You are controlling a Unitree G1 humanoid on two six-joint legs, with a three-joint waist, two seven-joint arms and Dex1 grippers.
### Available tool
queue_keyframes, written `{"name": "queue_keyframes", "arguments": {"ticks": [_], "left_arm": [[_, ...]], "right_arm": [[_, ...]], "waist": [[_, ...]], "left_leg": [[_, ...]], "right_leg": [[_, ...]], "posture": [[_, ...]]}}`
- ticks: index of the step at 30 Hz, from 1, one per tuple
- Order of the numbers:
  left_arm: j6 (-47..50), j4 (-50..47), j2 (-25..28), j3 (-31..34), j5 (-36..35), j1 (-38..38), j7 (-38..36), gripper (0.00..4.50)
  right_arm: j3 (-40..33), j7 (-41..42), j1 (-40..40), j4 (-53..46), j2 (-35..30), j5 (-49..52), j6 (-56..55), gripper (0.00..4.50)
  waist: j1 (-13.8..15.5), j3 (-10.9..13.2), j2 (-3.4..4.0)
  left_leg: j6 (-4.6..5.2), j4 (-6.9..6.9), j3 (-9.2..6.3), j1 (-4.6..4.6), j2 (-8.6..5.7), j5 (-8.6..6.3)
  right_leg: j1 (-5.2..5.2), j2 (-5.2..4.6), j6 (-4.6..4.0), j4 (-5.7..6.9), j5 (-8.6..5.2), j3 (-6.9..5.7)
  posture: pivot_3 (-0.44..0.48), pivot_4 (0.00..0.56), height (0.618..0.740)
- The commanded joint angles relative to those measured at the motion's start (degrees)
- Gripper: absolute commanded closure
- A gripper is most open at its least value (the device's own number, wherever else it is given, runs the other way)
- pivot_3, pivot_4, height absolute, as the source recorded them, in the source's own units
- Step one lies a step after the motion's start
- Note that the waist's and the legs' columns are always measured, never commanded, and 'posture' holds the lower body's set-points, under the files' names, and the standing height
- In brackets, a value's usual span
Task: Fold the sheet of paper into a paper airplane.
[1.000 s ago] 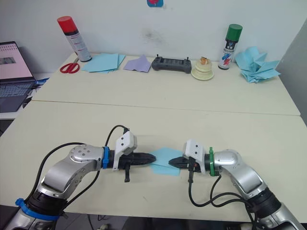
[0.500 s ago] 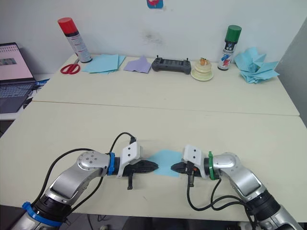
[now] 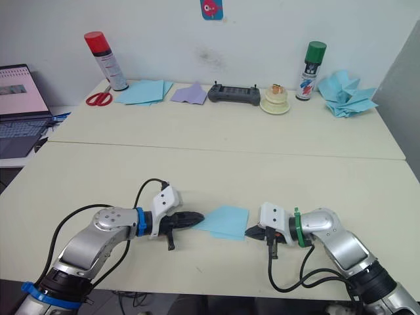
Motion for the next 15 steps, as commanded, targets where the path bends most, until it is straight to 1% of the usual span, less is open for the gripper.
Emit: {"name": "queue_keyframes", "arguments": {"ticks": [1,4,6,11,14,15], "left_arm": [[0.1,-0.4,-0.2,-1.1,0.4,1.5,-0.4,4.5],[-1.6,-0.3,-1.1,-2.6,1.8,1.8,-0.5,4.5],[-3.5,-0.4,-1.1,-3.4,2.9,2.0,-0.9,4.5],[-8.7,-0.7,-1.7,-3.9,4.4,2.5,-1.5,4.5],[-12.9,0.0,-0.8,-5.3,7.2,2.2,-2.2,4.5],[-14.4,0.9,-0.6,-6.1,8.5,2.0,-2.4,4.5]], "right_arm": [[-2.1,-1.3,0.6,-1.0,0.8,1.4,3.8,4.45],[-6.5,-2.4,0.1,-2.8,1.1,4.9,8.3,4.45],[-9.4,-2.2,-0.5,-4.4,-0.2,7.4,12.0,4.45],[-12.7,-2.1,-1.3,-6.1,-2.6,9.2,16.1,4.45],[-14.2,-5.2,-2.3,-5.7,-0.4,11.3,21.2,4.45],[-16.2,-7.5,-3.4,-4.9,2.2,15.1,28.7,4.29]], "waist": [[0.0,0.0,0.0],[0.0,0.0,0.01],[0.2,0.0,0.03],[0.2,0.0,0.03],[0.1,0.0,0.02],[0.1,0.0,0.02]], "left_leg": [[0.0,0.0,0.0,0.0,0.01,0.0],[0.0,-0.03,0.0,-0.02,0.0,0.0],[0.0,-0.02,0.02,-0.05,-0.02,0.0],[0.0,-0.03,0.04,-0.12,-0.05,0.0],[0.0,-0.09,0.03,-0.13,-0.04,0.0],[0.0,-0.11,0.02,-0.14,-0.03,0.0]], "right_leg": [[0.0,0.0,0.0,0.0,0.0,0.0],[-0.02,0.0,-0.01,0.0,0.0,0.0],[-0.03,-0.02,-0.01,0.0,0.0,0.03],[-0.04,-0.06,-0.01,-0.11,-0.01,0.02],[-0.06,-0.06,-0.04,-0.13,-0.03,0.03],[-0.07,-0.05,-0.04,-0.13,-0.03,0.03]], "posture": [[0.0,0.15,0.74],[0.0,0.15,0.74],[0.0,0.15,0.74],[0.0,0.15,0.74],[0.0,0.15,0.74],[0.0,0.15,0.74]]}}
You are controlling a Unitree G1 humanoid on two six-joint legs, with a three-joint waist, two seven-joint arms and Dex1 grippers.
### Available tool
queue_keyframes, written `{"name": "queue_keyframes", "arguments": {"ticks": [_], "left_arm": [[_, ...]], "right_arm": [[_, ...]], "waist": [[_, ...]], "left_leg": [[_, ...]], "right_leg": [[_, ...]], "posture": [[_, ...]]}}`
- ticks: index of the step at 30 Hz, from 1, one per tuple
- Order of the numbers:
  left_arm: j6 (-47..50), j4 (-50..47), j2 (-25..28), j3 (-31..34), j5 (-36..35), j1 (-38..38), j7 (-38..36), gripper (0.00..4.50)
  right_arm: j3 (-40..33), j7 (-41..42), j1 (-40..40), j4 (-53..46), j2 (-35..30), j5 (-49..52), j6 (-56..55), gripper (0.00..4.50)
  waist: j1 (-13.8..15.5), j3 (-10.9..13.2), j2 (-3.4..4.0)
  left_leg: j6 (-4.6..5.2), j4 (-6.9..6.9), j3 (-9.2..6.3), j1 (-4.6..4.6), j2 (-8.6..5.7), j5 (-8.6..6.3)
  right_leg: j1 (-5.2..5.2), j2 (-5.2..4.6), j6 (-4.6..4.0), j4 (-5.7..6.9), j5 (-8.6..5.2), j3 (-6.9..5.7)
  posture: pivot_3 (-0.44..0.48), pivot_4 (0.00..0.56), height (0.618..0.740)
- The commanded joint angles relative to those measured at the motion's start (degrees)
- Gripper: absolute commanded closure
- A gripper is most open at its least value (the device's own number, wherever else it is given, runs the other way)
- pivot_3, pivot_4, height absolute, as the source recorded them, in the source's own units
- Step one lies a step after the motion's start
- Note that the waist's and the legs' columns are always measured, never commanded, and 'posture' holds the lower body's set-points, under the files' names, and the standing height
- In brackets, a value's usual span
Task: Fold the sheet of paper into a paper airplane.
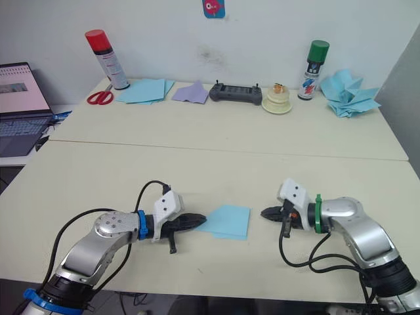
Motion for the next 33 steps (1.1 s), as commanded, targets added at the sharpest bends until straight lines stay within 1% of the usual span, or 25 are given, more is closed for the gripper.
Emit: {"name": "queue_keyframes", "arguments": {"ticks": [1,2,4,7,8,10,12,16,21,25,29,31,33], "left_arm": [[-4.3,1.8,0.6,-3.7,4.2,0.2,-1.7,4.5],[-5.5,2.5,0.7,-4.3,5.2,0.2,-1.8,4.5],[-7.0,3.2,0.8,-4.9,6.5,0.3,-2.0,4.5],[-7.5,3.3,0.9,-5.1,7.0,1.1,-1.7,4.5],[-7.3,3.1,0.9,-5.0,7.0,1.4,-1.6,4.5],[-7.1,2.5,1.1,-4.8,6.9,2.1,-1.8,4.5],[-6.9,2.3,1.2,-4.8,6.9,2.4,-1.8,4.5],[-6.7,2.0,1.0,-4.6,6.7,2.6,-1.7,4.5],[-6.2,1.5,0.8,-4.4,6.2,2.9,-2.0,4.5],[-5.6,1.1,0.8,-4.2,6.1,3.1,-2.0,4.5],[-5.4,1.1,0.8,-4.1,6.1,3.0,-2.1,4.5],[-5.5,1.3,0.9,-4.0,6.2,2.8,-2.3,4.5],[-5.6,1.8,1.0,-3.9,6.2,2.5,-2.5,4.5]], "right_arm": [[-5.7,-6.0,-3.0,-0.2,5.6,8.9,15.8,4.08],[-7.1,-7.2,-3.5,0.2,7.1,11.4,20.9,3.85],[-9.3,-10.2,-4.5,0.7,9.2,13.8,28.2,3.19],[-15.2,-16.7,-6.9,1.6,14.4,16.8,41.6,2.03],[-16.7,-17.8,-7.5,1.5,15.7,17.7,45.8,1.75],[-19.3,-20.4,-8.4,0.8,18.5,18.0,52.5,1.75],[-20.2,-23.1,-8.1,0.9,20.2,19.5,54.7,1.75],[-19.1,-28.1,-7.1,0.9,23.0,21.4,55.0,1.75],[-21.2,-34.0,-8.9,3.7,29.3,22.8,55.0,1.75],[-22.8,-37.5,-10.6,5.8,33.1,25.7,55.0,1.75],[-24.3,-38.6,-11.3,7.3,33.8,27.8,55.0,1.75],[-24.8,-37.6,-11.5,7.2,33.9,28.6,55.0,1.75],[-21.5,-33.9,-10.6,5.4,31.6,28.1,50.9,1.75]], "waist": [[-0.1,0.0,0.01],[-0.1,0.0,0.03],[0.0,0.0,0.03],[0.0,0.0,0.03],[0.0,0.0,0.04],[0.0,0.0,0.08],[0.0,0.0,0.09],[-0.2,-0.1,0.15],[-1.0,-0.5,0.21],[-1.5,-0.5,0.26],[-1.5,-0.5,0.28],[-1.5,-0.5,0.29],[-1.5,-0.5,0.31]], "left_leg": [[0.0,-0.01,-0.01,0.0,0.0,0.0],[0.0,0.0,0.01,0.01,0.0,0.0],[0.0,0.0,0.0,0.01,0.0,0.0],[0.0,0.0,0.02,-0.03,-0.01,0.0],[0.0,0.0,0.04,-0.03,-0.01,0.0],[0.0,-0.02,0.04,-0.03,-0.01,0.0],[0.0,-0.04,0.02,-0.02,0.0,0.0],[0.01,-0.09,0.04,-0.02,0.0,-0.01],[0.01,-0.13,0.02,0.02,0.03,-0.01],[0.01,-0.13,0.03,0.02,0.03,-0.01],[0.01,-0.17,0.02,-0.02,0.03,-0.01],[0.01,-0.2,0.03,-0.07,0.03,-0.01],[0.01,-0.22,0.04,-0.1,0.03,-0.01]], "right_leg": [[0.0,0.01,0.0,0.01,0.0,0.01],[-0.02,0.01,0.0,0.04,0.0,0.02],[0.0,0.01,-0.01,0.04,0.01,0.03],[-0.01,-0.01,-0.01,0.0,0.0,0.01],[-0.01,-0.01,0.0,0.0,0.0,0.03],[-0.02,-0.01,0.0,0.0,0.0,0.03],[-0.03,-0.01,0.0,0.0,0.0,0.01],[-0.03,0.0,0.0,-0.04,-0.03,0.01],[-0.03,0.02,0.0,-0.04,-0.03,0.01],[-0.03,0.02,0.01,-0.04,-0.03,0.02],[-0.06,0.02,0.0,-0.09,-0.03,0.01],[-0.06,0.02,0.0,-0.18,-0.03,0.0],[-0.07,0.02,0.01,-0.27,-0.03,0.01]], "posture": [[0.0,0.15,0.74],[0.0,0.15,0.74],[0.0,0.15,0.74],[0.0,0.15,0.74],[0.0,0.15,0.74],[0.0,0.15,0.74],[0.0,0.15,0.74],[0.0,0.15,0.74],[0.0,0.15,0.74],[0.0,0.15,0.74],[0.0,0.15,0.74],[0.0,0.15,0.74],[0.0,0.15,0.74]]}}
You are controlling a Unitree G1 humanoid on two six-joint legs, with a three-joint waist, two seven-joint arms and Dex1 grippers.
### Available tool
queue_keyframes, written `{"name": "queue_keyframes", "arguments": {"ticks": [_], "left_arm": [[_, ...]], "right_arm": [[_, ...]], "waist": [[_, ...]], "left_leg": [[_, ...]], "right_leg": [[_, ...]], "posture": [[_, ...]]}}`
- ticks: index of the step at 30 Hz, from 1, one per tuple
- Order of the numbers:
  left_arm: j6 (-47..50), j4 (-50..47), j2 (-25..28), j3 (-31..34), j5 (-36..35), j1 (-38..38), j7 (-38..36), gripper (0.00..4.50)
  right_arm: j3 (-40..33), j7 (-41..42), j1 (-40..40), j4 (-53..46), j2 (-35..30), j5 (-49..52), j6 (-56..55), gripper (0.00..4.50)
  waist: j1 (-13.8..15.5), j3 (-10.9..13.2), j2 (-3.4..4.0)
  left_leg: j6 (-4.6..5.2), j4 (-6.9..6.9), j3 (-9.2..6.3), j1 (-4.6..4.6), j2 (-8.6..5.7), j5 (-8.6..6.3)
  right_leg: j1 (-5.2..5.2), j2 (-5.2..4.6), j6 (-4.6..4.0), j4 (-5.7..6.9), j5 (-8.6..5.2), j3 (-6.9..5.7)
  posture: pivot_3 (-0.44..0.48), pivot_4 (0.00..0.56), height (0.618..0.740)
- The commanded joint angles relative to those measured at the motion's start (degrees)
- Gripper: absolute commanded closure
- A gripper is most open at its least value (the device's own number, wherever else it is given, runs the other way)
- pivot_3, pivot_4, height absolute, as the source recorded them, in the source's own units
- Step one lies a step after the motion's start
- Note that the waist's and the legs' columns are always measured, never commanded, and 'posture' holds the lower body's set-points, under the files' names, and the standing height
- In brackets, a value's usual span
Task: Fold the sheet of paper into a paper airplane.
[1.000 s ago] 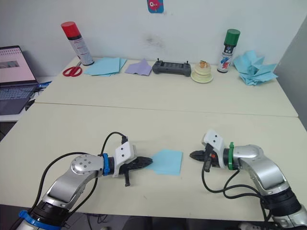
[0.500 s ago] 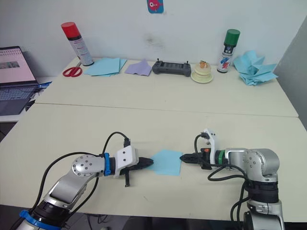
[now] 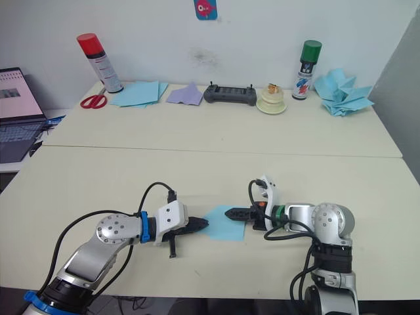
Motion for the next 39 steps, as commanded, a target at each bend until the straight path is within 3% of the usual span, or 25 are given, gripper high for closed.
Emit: {"name": "queue_keyframes", "arguments": {"ticks": [1,5,7,9,14,24,33,39], "left_arm": [[1.1,2.0,0.2,-2.5,1.1,1.1,-1.6,4.5],[1.3,2.0,0.3,-2.4,1.2,0.8,-2.0,4.5],[1.8,2.4,0.3,-2.4,1.3,0.5,-2.2,4.5],[3.0,2.9,0.5,-2.1,1.0,-0.1,-2.5,4.5],[6.9,2.7,1.9,-0.9,-0.4,-0.5,-4.2,4.5],[12.6,0.5,4.6,-1.0,-2.5,-0.6,-6.0,4.5],[13.3,0.3,5.1,-1.0,-3.0,-0.7,-6.5,4.5],[18.7,-2.7,5.9,2.0,-8.7,-2.2,-8.3,4.5]], "right_arm": [[4.0,5.9,0.6,-3.0,-3.2,1.0,-5.6,1.75],[12.1,12.8,2.3,-4.3,-8.4,-2.5,-16.4,1.75],[16.5,16.5,2.8,-4.6,-11.7,-4.6,-21.0,2.11],[18.2,18.7,3.1,-4.6,-13.0,-5.3,-24.4,2.64],[22.4,22.8,3.5,-6.2,-15.5,-8.5,-32.2,4.46],[35.8,36.1,5.1,-9.6,-26.1,-21.6,-53.0,4.46],[40.8,41.4,4.0,-5.2,-26.6,-29.6,-63.4,4.46],[43.3,41.6,3.7,-2.1,-26.6,-36.2,-68.5,4.46]], "waist": [[0.0,0.0,0.03],[0.0,0.0,0.03],[0.0,0.0,0.07],[0.1,0.0,0.06],[0.1,0.0,0.06],[0.0,0.0,0.07],[0.0,0.0,0.07],[-0.1,0.0,0.07]], "left_leg": [[0.0,-0.01,0.0,-0.02,0.0,0.0],[0.0,-0.18,0.0,-0.03,-0.01,0.0],[0.0,-0.3,0.0,-0.02,-0.01,0.0],[0.0,-0.51,-0.01,-0.02,-0.03,0.0],[0.0,-0.67,-0.02,-0.01,-0.03,0.01],[0.0,-0.74,-0.05,0.01,0.01,0.0],[0.0,-0.74,-0.05,0.05,0.02,0.0],[0.0,-0.74,-0.05,0.09,0.03,0.0]], "right_leg": [[0.0,0.0,0.0,-0.04,0.0,-0.01],[0.01,0.0,0.02,-0.26,0.01,0.0],[0.01,0.0,0.02,-0.34,0.01,-0.01],[0.02,-0.01,0.04,-0.51,0.03,0.0],[0.01,0.0,0.04,-0.6,0.03,0.0],[-0.02,0.03,-0.05,-0.62,-0.03,-0.04],[-0.01,0.03,-0.07,-0.62,-0.04,-0.02],[-0.01,0.05,-0.08,-0.58,-0.04,-0.02]], "posture": [[0.0,0.15,0.74],[0.0,0.15,0.74],[0.0,0.15,0.74],[0.0,0.15,0.74],[0.0,0.15,0.74],[0.0,0.15,0.74],[0.0,0.15,0.74],[0.0,0.15,0.74]]}}
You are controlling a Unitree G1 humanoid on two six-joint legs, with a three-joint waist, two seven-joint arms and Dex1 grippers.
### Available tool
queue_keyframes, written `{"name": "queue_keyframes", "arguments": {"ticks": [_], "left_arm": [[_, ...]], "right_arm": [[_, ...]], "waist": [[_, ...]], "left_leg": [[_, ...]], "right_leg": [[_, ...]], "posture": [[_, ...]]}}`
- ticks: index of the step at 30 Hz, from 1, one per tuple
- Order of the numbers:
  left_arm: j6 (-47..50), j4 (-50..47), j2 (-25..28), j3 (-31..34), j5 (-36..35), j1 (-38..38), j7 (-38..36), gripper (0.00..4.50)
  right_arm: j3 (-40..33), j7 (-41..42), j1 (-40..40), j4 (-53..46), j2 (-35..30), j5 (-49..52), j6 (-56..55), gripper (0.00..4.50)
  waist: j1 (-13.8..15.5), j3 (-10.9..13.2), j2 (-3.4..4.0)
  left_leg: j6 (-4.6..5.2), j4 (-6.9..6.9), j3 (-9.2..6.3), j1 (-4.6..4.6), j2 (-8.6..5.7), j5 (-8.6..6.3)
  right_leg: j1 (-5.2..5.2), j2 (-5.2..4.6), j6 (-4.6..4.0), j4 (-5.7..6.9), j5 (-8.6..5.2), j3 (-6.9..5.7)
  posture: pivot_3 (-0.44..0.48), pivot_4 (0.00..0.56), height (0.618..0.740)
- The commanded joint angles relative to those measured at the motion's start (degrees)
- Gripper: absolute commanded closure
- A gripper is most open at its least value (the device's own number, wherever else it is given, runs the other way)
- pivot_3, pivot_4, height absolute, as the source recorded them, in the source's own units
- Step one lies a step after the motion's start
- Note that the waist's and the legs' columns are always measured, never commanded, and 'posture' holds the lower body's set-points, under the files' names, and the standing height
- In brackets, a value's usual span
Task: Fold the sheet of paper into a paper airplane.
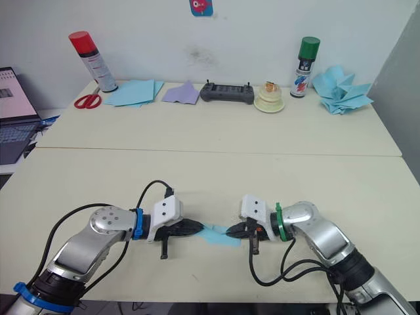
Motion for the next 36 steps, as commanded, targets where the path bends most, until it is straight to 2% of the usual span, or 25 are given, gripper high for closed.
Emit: {"name": "queue_keyframes", "arguments": {"ticks": [1,5,9,14,19,22,26,28,31,36], "left_arm": [[6.3,-0.7,1.5,1.7,-3.7,-0.4,-1.8,4.5],[14.1,-4.1,-0.3,5.4,-12.4,-4.6,-2.4,4.5],[16.8,-5.7,-0.8,5.0,-14.7,-6.3,-2.1,4.5],[14.7,-4.0,-2.9,1.7,-12.2,-6.1,0.1,4.5],[8.0,0.6,-3.5,-3.5,-5.0,-5.7,1.3,4.5],[4.7,2.3,-2.8,-6.2,-2.1,-4.9,-0.2,4.5],[2.0,4.9,-3.1,-7.8,0.7,-4.5,0.3,4.5],[1.3,5.2,-3.2,-8.0,1.1,-4.1,0.4,4.5],[0.7,5.2,-3.2,-8.1,1.2,-3.7,0.6,4.5],[0.1,5.6,-3.4,-7.9,1.4,-3.7,1.1,4.5]], "right_arm": [[1.0,0.6,-0.5,0.5,-0.1,-3.2,-2.9,4.46],[1.4,0.8,-0.8,1.6,0.0,-5.8,-4.5,4.46],[0.9,0.9,-0.7,2.2,0.7,-6.4,-4.9,4.46],[0.5,0.7,-0.1,1.1,0.6,-6.7,-4.6,4.46],[-0.3,1.0,0.3,-0.3,0.5,-5.7,-3.3,4.46],[-0.8,1.9,0.2,-1.0,0.3,-4.7,-1.9,3.91],[-2.7,4.9,0.1,-3.4,-2.1,-2.1,0.5,2.55],[-4.8,8.1,-0.2,-6.5,-4.1,2.8,5.0,2.55],[-7.8,8.3,-0.9,-8.7,-4.3,7.7,10.1,2.55],[-12.8,-0.4,-3.1,-5.2,4.5,11.0,13.9,2.55]], "waist": [[0.0,0.0,0.0],[0.1,0.1,-0.21],[0.0,0.2,-0.31],[0.1,0.2,-0.31],[0.1,0.2,-0.34],[0.3,0.2,-0.35],[0.5,0.2,-0.34],[0.6,0.2,-0.34],[0.8,0.2,-0.34],[0.6,0.2,-0.33]], "left_leg": [[0.0,0.0,-0.01,-0.01,0.0,0.0],[0.0,0.03,-0.04,-0.05,-0.01,0.0],[-0.01,0.06,-0.09,-0.06,-0.01,0.01],[-0.02,0.05,-0.14,-0.03,-0.01,0.01],[-0.02,0.06,-0.15,-0.04,-0.03,0.01],[-0.02,0.07,-0.14,-0.06,-0.04,0.01],[-0.02,0.07,-0.12,-0.06,-0.05,0.01],[-0.02,0.09,-0.11,-0.05,-0.06,0.01],[-0.02,0.09,-0.12,-0.04,-0.06,0.01],[-0.01,0.07,-0.22,0.0,-0.04,0.01]], "right_leg": [[0.0,0.0,0.0,0.01,0.0,-0.01],[-0.01,0.0,0.0,0.02,0.0,-0.06],[0.02,0.0,0.01,0.03,0.01,-0.08],[0.02,0.01,-0.01,0.05,0.01,-0.08],[0.03,0.01,-0.02,0.06,0.02,-0.07],[0.02,0.0,-0.02,0.05,0.02,-0.07],[0.04,-0.02,-0.03,0.04,0.02,-0.06],[0.05,-0.03,-0.02,0.05,0.02,-0.06],[0.07,-0.03,-0.03,0.05,0.02,-0.07],[0.08,0.01,-0.02,0.09,0.02,-0.08]], "posture": [[0.0,0.15,0.74],[0.0,0.15,0.74],[0.0,0.15,0.74],[0.0,0.15,0.74],[0.0,0.15,0.74],[0.0,0.15,0.74],[0.0,0.15,0.74],[0.0,0.15,0.74],[0.0,0.15,0.74],[0.0,0.15,0.74]]}}
